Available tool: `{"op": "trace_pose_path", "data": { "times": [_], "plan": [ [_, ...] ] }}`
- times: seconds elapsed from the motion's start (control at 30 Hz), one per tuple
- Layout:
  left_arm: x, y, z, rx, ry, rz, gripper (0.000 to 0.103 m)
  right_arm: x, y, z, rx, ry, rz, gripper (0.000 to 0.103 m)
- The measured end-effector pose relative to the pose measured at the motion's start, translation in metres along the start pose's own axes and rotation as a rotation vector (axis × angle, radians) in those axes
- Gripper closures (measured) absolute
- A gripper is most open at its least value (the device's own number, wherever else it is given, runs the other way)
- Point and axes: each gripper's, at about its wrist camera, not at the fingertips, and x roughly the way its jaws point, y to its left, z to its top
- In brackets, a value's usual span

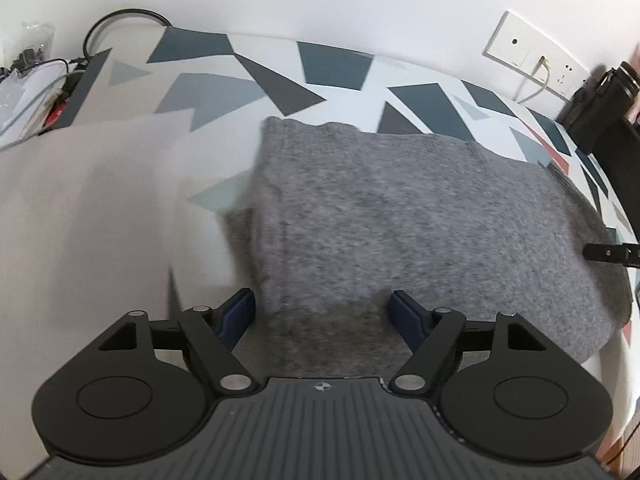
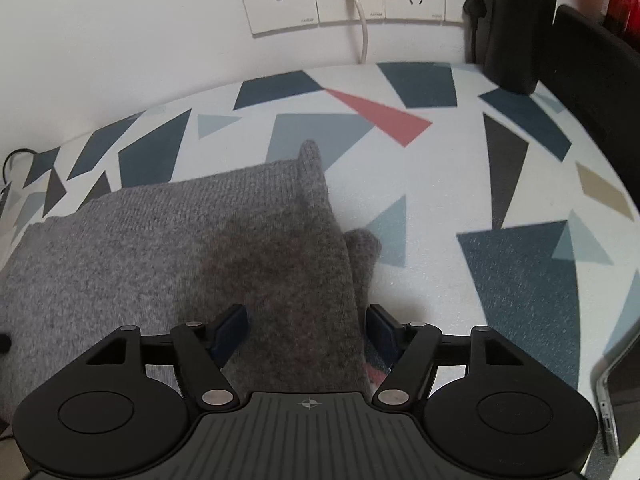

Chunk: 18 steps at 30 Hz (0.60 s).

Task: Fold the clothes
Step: 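Close both grippers on the folded sweater's edge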

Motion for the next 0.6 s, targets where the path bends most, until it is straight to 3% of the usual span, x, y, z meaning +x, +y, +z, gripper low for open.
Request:
{"op": "trace_pose_path", "data": {
  "times": [0.17, 0.23, 0.33, 0.4, 0.43, 0.47, 0.5, 0.53, 0.6],
  "plan": [
    [0.003, -0.005, 0.002, 0.042, 0.002, 0.006, 0.026, 0.006, 0.001, 0.000, 0.002, 0.016, 0.024, 0.042],
    [0.002, -0.005, 0.002, 0.046, 0.007, 0.003, 0.026, 0.008, 0.000, 0.002, 0.010, 0.025, 0.028, 0.035],
    [0.002, -0.004, 0.003, 0.052, 0.013, -0.002, 0.026, 0.009, -0.003, 0.003, 0.021, 0.033, 0.035, 0.032],
    [0.002, -0.006, 0.002, 0.065, 0.014, -0.005, 0.034, 0.009, -0.001, 0.001, 0.000, 0.032, 0.032, 0.033],
    [0.001, -0.007, 0.002, 0.074, 0.014, -0.020, 0.039, 0.008, 0.000, 0.000, -0.011, 0.030, 0.030, 0.036],
    [0.001, -0.009, 0.003, 0.084, 0.016, -0.041, 0.054, 0.008, 0.001, -0.001, -0.020, 0.025, 0.034, 0.039],
    [0.000, -0.011, 0.003, 0.084, 0.020, -0.060, 0.062, 0.007, 0.003, -0.002, -0.028, 0.023, 0.047, 0.052],
    [0.000, -0.012, 0.003, 0.077, 0.024, -0.066, 0.063, 0.005, 0.004, -0.001, -0.029, 0.025, 0.067, 0.063],
    [0.000, -0.012, 0.004, 0.069, 0.029, -0.070, 0.064, 0.003, 0.008, -0.001, -0.033, 0.030, 0.079, 0.071]
  ]
}}
